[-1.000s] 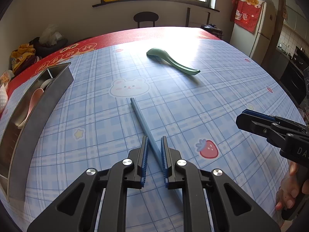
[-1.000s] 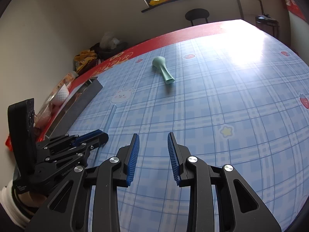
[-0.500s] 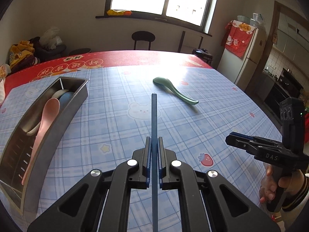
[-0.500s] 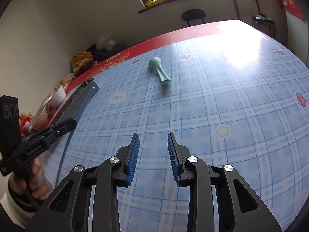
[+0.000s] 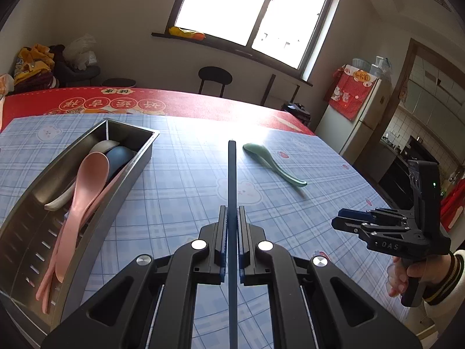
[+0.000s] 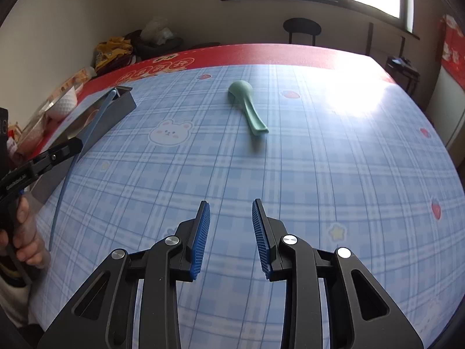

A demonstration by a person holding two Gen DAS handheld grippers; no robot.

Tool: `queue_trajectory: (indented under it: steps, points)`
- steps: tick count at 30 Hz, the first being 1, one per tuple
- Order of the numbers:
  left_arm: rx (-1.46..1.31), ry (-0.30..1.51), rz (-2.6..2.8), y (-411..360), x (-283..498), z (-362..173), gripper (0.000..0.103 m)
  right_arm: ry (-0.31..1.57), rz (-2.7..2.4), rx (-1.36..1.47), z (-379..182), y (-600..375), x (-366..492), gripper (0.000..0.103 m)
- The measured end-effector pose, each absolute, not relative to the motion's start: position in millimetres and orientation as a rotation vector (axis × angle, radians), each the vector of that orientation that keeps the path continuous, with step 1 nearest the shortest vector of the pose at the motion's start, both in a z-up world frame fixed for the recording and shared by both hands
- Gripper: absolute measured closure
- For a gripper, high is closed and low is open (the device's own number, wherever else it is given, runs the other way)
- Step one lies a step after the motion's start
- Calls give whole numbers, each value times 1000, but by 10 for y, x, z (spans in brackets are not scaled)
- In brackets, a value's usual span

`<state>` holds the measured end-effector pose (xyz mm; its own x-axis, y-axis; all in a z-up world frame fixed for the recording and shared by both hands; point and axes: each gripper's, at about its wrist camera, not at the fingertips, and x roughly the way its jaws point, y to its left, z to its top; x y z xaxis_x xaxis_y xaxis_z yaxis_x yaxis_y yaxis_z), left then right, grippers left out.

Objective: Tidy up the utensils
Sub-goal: 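Lift the blue chopstick with the left gripper while the right gripper grasps the green spoon, then lower the blue chopstick into the steel tray and open the left gripper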

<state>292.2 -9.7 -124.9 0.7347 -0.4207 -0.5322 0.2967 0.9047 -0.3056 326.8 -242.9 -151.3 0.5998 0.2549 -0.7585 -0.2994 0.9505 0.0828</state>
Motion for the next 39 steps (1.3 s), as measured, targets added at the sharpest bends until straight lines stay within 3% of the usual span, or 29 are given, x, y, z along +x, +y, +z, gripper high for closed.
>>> queue_trajectory:
  steps: [7,18,23,25,39]
  points:
    - [-243,630,-365,-15,2939,-1248,97,823,258,-220,-1468,-2068,4103,73]
    - [-269,637,-348,48,2962,-1259,97,943,191,-83,-1765,-2107,4767,74]
    - [-263,646,-352,28,2969,-1269,97,954,209,-1,-1793,-2183,4786,75]
    - [-261,644,-354,35,2973,-1277,97,959,218,24,-1791,-2210,4778,85]
    - [-289,656,-386,59,2979,-1297,97,878,399,337,-1701,-2184,3927,85]
